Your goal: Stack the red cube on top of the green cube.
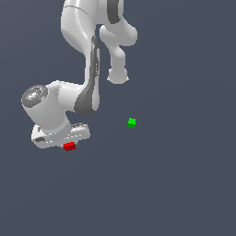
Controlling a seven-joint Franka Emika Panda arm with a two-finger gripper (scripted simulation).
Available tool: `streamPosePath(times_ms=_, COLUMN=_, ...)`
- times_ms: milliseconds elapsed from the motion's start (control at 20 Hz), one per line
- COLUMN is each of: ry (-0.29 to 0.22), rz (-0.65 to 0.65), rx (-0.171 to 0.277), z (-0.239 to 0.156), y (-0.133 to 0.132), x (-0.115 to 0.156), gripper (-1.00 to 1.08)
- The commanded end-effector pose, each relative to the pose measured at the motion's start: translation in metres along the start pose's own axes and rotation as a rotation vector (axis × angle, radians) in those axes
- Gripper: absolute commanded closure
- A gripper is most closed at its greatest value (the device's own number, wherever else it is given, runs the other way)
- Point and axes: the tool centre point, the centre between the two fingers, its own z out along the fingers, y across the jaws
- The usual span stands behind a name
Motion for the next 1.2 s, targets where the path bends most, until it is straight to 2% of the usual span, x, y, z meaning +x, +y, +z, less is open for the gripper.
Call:
streamPosePath(times_ms=0, ry=-0.001, rz=0.0, rx=0.001, z=-0.007, y=0.0, x=0.0, gripper=1.08)
streamPosePath(times_ms=600, ry=0.0, rz=0.0, rx=0.0, z=-0.006, y=-0.009, x=-0.002, gripper=1.08)
streamPosePath(times_ms=900, ry=0.0, rz=0.0, rx=0.0, z=-0.002, y=-0.029, x=-0.009, gripper=1.08)
streamPosePath(times_ms=1150, ry=0.0, rz=0.0, rx=0.0, z=0.003, y=-0.058, x=-0.018, gripper=1.08)
